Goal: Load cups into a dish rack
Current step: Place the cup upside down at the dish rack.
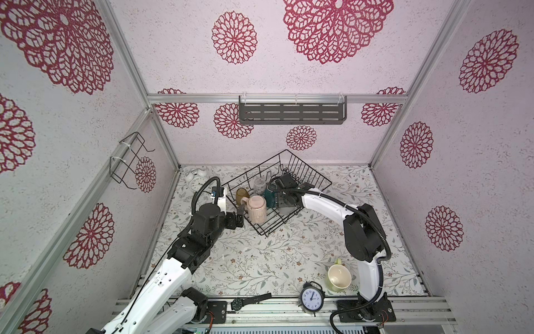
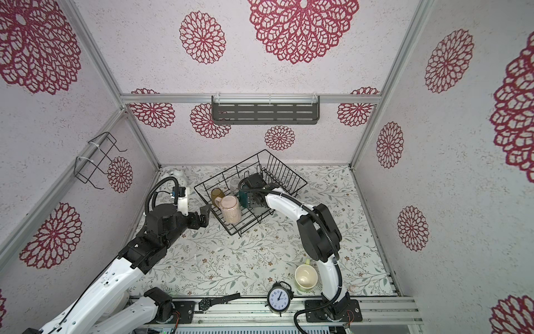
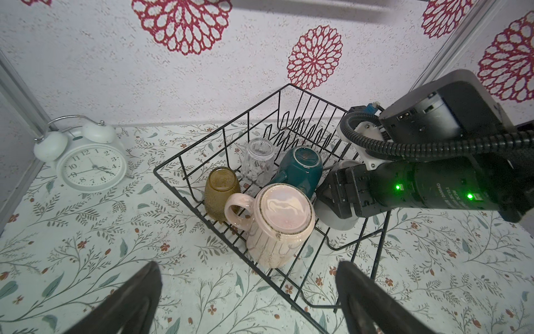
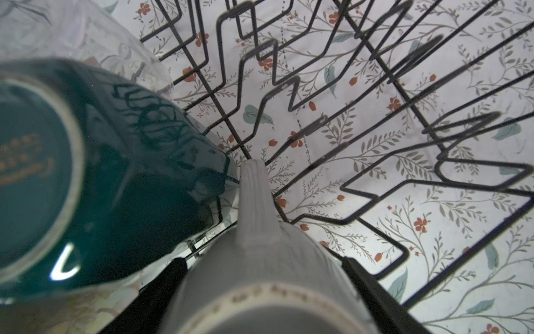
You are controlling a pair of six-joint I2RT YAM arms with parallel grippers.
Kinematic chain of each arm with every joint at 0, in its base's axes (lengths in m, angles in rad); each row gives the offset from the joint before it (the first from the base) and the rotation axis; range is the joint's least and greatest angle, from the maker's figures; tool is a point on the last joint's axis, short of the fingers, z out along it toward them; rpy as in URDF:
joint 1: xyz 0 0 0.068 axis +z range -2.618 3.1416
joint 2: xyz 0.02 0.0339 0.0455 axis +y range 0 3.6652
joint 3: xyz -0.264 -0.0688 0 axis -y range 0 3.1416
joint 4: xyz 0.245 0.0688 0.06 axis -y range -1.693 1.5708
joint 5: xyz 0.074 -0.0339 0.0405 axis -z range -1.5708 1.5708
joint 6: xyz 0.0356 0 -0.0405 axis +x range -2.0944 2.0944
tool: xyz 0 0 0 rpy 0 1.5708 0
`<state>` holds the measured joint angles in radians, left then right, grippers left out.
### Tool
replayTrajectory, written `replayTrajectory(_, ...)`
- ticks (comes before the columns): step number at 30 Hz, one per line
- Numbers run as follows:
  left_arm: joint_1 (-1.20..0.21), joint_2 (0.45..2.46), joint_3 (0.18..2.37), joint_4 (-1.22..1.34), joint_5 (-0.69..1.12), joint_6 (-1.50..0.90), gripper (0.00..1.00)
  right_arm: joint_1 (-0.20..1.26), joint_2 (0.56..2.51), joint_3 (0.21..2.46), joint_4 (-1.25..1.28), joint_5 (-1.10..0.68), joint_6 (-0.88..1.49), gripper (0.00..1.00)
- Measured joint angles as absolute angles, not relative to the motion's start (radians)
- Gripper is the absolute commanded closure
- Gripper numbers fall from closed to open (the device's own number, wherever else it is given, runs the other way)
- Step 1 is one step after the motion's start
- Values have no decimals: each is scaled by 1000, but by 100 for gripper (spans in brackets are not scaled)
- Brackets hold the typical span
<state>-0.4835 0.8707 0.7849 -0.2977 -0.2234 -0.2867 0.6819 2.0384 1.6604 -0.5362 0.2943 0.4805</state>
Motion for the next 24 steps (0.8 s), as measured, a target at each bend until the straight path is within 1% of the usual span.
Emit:
replayTrajectory(7,-484,869,785,-301,-223,-287,3,682,2039,1655,-509,271,477,32)
replayTrajectory(16,-483,884,785,-284,-201,-311,3,682,2039,1650,-483,260,445,33)
replayTrajectory(21,-483,893,785,-284,-191,-322,3,682,2047,1650,-492,263,445,28)
replayTrajectory(24,-483,893,785,-283,-191,-325,3,685,2049,1642,-479,272,443,28)
